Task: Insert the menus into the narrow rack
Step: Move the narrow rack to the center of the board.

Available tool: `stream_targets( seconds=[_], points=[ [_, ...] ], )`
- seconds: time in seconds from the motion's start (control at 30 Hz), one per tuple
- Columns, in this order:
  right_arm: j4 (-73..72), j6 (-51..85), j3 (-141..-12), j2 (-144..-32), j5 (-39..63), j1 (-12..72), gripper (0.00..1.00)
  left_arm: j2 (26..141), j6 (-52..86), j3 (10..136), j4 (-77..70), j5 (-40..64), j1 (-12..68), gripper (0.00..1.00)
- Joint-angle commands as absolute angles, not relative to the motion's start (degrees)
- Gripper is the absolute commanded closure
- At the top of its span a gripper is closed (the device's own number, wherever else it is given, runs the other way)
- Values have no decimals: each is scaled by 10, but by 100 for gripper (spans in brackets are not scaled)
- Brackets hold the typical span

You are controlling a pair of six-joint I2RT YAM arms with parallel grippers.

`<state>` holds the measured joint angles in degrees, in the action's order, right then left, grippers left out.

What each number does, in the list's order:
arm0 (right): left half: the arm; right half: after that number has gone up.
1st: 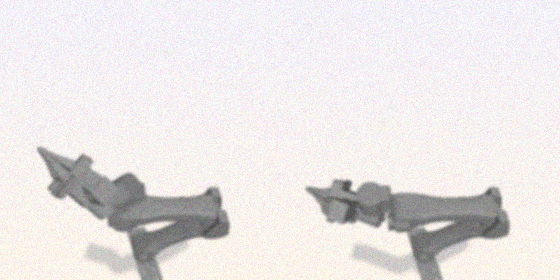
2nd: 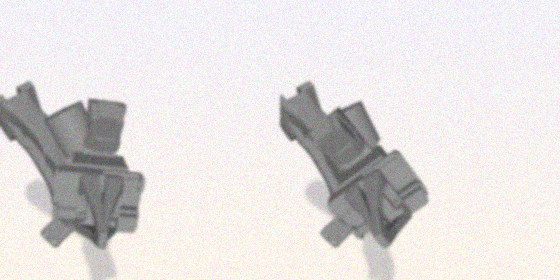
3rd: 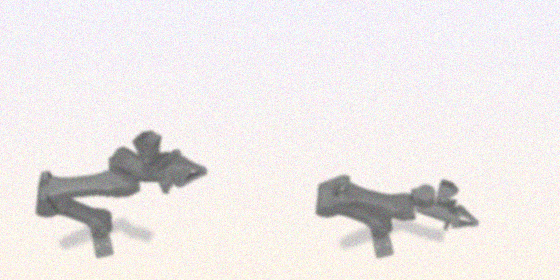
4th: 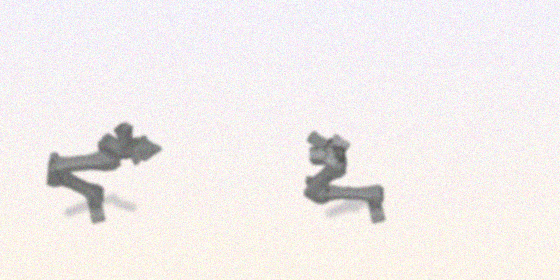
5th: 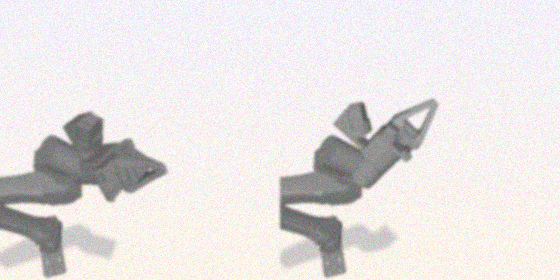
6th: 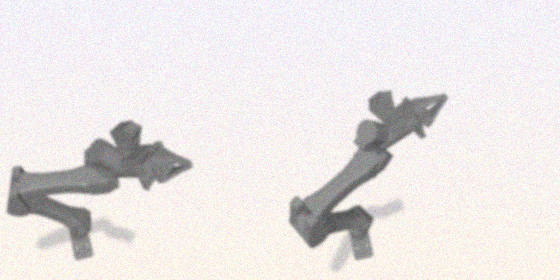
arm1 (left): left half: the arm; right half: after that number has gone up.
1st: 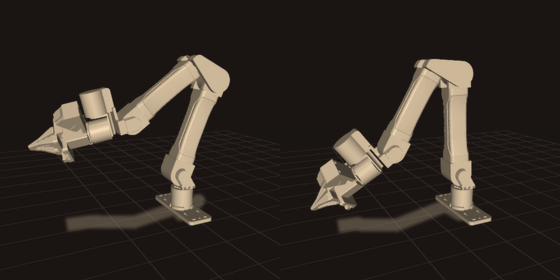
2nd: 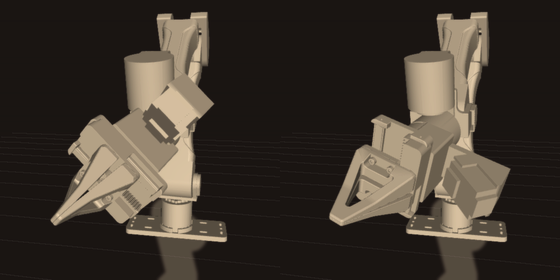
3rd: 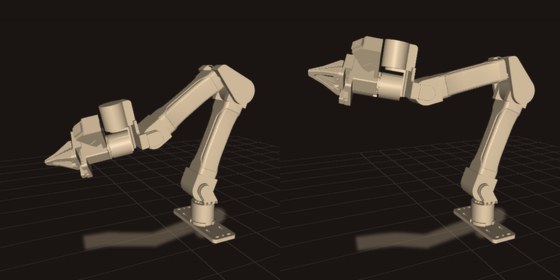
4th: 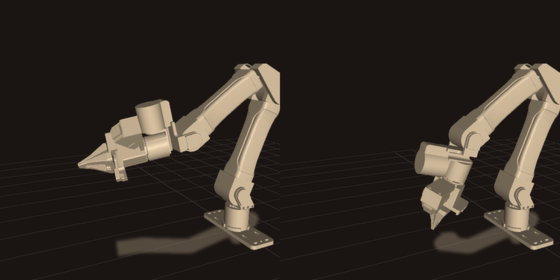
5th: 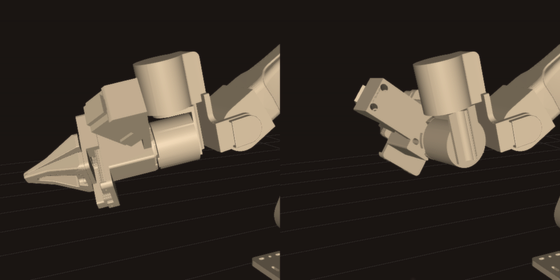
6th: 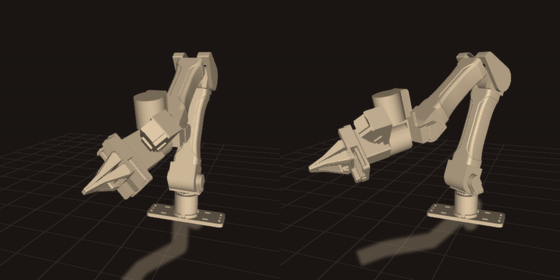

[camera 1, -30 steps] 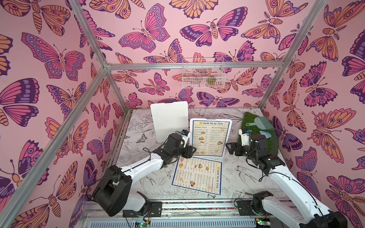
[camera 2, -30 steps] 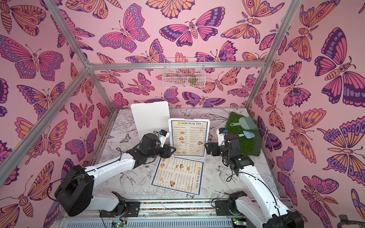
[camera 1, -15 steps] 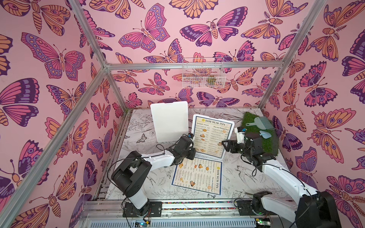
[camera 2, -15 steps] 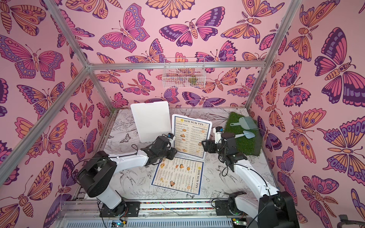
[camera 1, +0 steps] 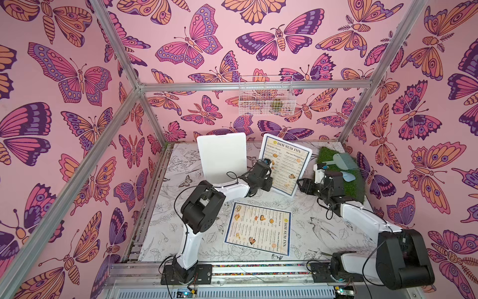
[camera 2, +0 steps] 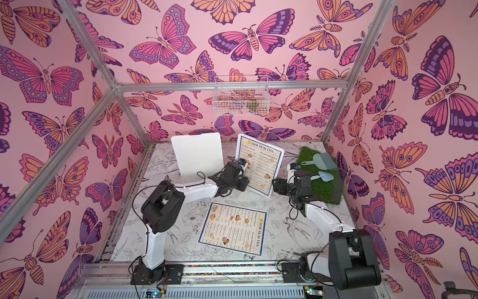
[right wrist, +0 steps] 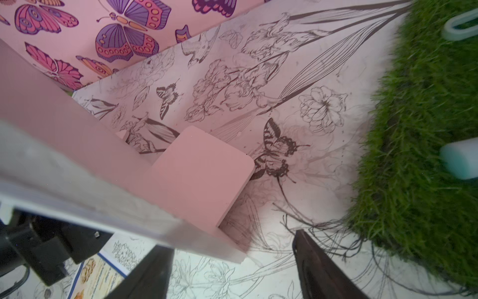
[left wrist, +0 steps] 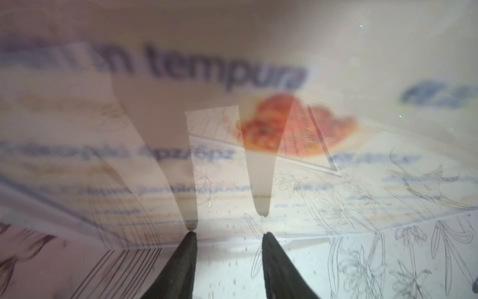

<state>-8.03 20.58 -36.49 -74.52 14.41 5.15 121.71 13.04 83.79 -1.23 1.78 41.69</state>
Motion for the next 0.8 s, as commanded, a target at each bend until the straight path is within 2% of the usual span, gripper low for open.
stream_targets(
  seconds=[0.0,0.27,0.4,0.5,0.6,0.77],
  points=[
    [-97,195,-399,-761,142,38,26,1278,87,921,37,53,417,54],
    [-95,189,-403,-767,138,16,27,1408,69,1125,124,113,417,48],
    [-80,183,-400,-750,129,14,27,1431,69,1168,145,121,420,45],
    [-46,167,-412,-724,172,17,26,1414,67,1177,184,95,423,44],
    [-2,167,-407,-658,157,39,23,1328,73,1098,174,40,425,43],
    [36,165,-403,-583,115,102,22,1142,101,901,97,19,426,41]
  ],
)
